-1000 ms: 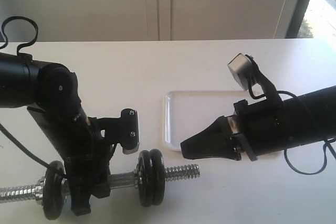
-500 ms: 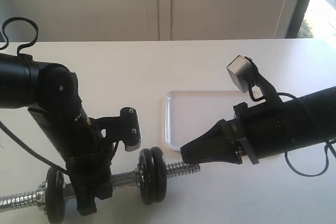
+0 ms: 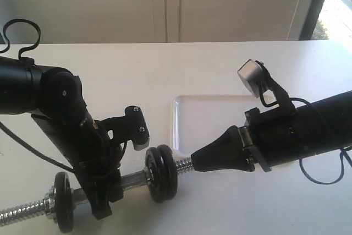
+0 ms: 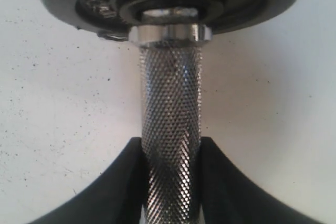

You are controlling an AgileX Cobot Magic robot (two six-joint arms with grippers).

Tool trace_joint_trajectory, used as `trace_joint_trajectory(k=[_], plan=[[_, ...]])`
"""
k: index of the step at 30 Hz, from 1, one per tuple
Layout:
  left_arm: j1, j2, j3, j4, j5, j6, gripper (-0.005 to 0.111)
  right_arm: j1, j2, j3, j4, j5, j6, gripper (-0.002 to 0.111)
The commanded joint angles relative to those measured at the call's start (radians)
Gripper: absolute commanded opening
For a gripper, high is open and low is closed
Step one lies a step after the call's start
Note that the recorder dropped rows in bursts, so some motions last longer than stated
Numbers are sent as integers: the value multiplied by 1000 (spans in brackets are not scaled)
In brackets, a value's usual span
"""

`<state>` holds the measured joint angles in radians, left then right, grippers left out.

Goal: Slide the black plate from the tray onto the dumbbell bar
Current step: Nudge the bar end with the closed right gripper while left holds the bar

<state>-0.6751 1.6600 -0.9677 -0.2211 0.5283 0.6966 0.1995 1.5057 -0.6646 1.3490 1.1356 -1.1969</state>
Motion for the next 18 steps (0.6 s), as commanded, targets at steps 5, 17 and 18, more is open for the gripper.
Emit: trace_joint_trajectory(k=[5,17,18], plan=[[-8,-31,-20,-63,-57,-23,0,-5,-8,-2,-43,-69,-10,0],[-4,-92,-20,-59,-48,-35,0,-5,-8,-2,-47,-88,-10,0],[-4,-94,-20,-59,-48,-40,0,-5,-8,-2,-47,-88,-10,0]])
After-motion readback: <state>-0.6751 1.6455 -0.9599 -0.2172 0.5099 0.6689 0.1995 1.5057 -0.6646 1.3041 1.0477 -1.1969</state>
